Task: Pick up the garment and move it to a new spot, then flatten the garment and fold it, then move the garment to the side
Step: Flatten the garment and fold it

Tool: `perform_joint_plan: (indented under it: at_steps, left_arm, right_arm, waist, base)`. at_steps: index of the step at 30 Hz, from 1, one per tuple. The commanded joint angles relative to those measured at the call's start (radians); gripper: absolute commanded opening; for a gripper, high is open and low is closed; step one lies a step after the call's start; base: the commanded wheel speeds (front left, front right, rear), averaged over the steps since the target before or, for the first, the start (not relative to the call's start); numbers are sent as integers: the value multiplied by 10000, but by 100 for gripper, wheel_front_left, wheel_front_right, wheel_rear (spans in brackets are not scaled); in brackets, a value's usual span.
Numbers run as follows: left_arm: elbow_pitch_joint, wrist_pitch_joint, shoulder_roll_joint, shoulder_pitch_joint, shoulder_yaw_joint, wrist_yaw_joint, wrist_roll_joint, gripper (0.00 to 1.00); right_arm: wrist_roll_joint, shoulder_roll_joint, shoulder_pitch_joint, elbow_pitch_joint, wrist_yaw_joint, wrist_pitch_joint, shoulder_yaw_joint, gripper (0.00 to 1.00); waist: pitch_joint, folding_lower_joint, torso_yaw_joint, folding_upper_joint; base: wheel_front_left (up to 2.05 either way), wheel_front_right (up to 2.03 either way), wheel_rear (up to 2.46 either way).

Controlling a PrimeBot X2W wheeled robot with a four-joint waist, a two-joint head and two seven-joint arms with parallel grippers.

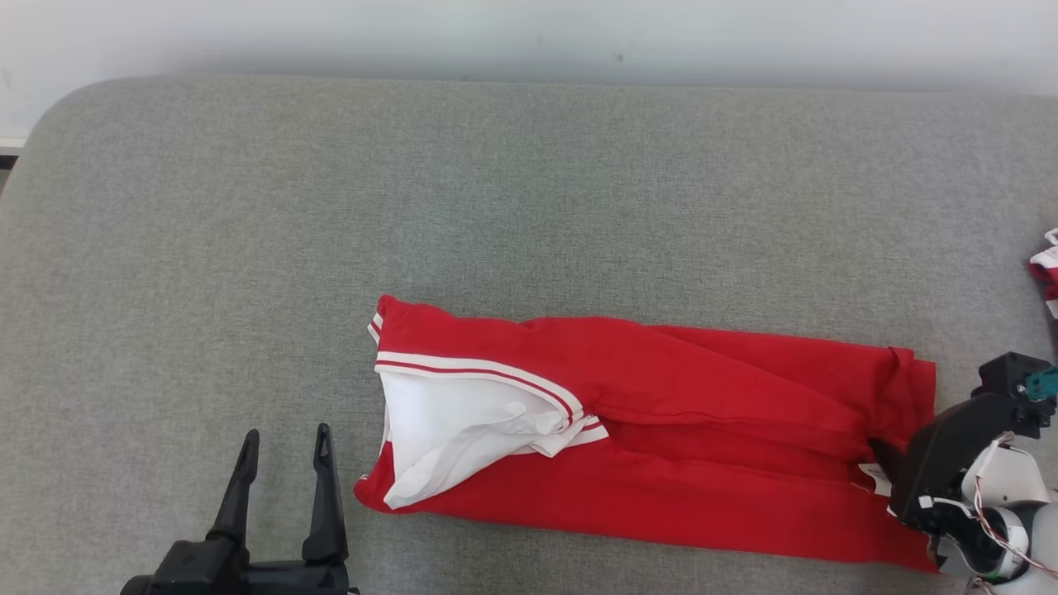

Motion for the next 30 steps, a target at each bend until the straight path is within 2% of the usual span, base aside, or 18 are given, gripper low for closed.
perform_joint_plan:
  at_steps: [1, 10, 21, 26, 30]
  left_arm:
    - [52, -26, -61, 14, 53, -76, 115, 100]
    - [276, -27, -272, 148, 243, -352, 268, 100]
    - [318, -27, -373, 336, 406, -529, 433, 100]
    - [316, -27, -389, 410, 434, -543, 493, 100]
    - [368, -27, -407, 500, 417, -569, 541, 100]
  right_arm:
    - [-45, 172, 26, 298, 30, 5, 151, 0]
    - [-594, -108, -325, 514, 3, -1117, -861, 0]
    - [-1500, -102, 241, -717, 3, -1608, -2706, 0]
    - [-1682, 15, 432, -1391, 3, -1553, -2775, 0]
    - [-1418, 156, 746, -2048, 5, -1266, -2035, 0]
  waist:
    - [-8, 1, 32, 0]
    - [-115, 1, 156, 0]
    - [-343, 1, -36, 0]
    - [-473, 1, -125, 0]
    - [-669, 1, -188, 0]
  base:
    - [0, 0, 0]
    - [0, 0, 0]
    - [0, 0, 0]
    - [0, 0, 0]
    - [0, 0, 0]
